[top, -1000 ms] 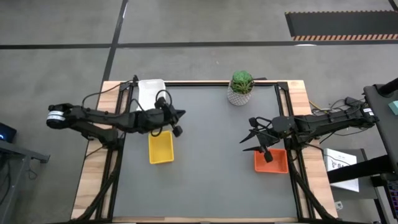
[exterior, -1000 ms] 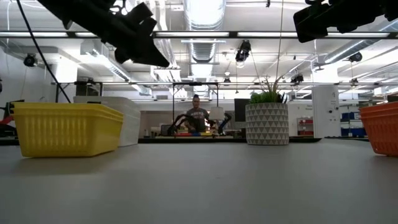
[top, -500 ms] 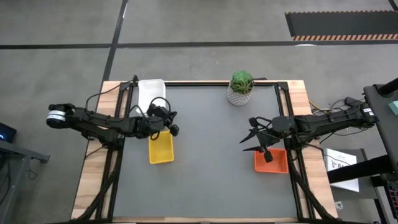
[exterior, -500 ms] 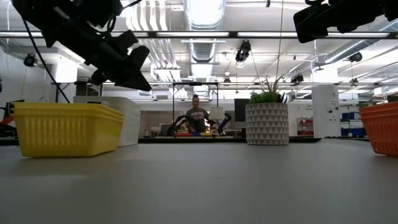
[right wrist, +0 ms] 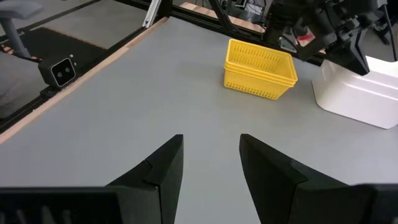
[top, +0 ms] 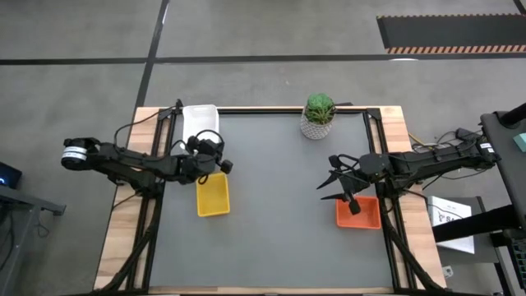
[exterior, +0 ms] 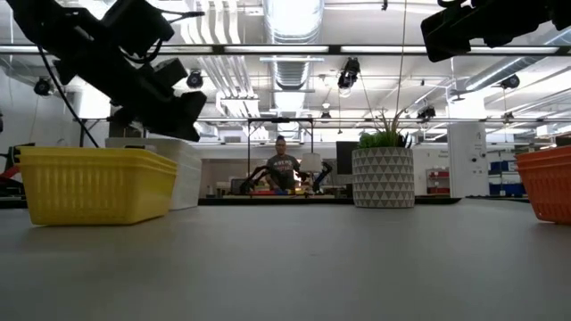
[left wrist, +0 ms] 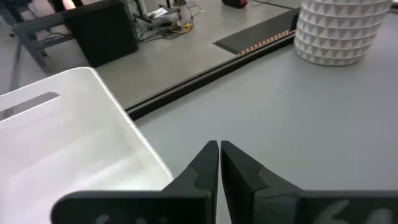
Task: Stack baskets by color
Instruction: Stack the right white bin on top of the left white bin
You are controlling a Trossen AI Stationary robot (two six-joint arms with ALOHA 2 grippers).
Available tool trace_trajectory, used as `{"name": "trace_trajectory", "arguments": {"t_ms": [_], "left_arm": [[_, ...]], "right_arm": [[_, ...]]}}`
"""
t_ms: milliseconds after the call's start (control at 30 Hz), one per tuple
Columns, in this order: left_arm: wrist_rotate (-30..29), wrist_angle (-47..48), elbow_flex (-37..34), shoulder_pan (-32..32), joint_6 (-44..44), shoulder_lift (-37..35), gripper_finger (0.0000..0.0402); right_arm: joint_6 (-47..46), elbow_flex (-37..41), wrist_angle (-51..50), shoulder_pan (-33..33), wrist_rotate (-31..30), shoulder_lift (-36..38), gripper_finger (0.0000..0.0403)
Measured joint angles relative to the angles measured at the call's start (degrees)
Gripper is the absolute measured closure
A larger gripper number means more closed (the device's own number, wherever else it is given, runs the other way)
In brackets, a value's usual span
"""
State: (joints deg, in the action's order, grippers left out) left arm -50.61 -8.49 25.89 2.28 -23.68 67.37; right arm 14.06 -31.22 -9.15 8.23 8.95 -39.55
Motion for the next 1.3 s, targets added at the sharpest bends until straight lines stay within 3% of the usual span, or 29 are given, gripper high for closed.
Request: {"name": "trace_trajectory", "arguments": {"t_ms": [533,1300], "left_arm": [[-2.37,0.75,-2.03,0.0,-1.49,0.0,0.04],[-8.76,12.04,-2.53,0.02,-1.33,-0.02,0.04]], "right_arm": [[-0.02,0.09,-0.02,0.02,0.0,0.0,0.0252],[-0.17,0.09,-0.07,0.01,0.0,-0.02,0.0252]]}}
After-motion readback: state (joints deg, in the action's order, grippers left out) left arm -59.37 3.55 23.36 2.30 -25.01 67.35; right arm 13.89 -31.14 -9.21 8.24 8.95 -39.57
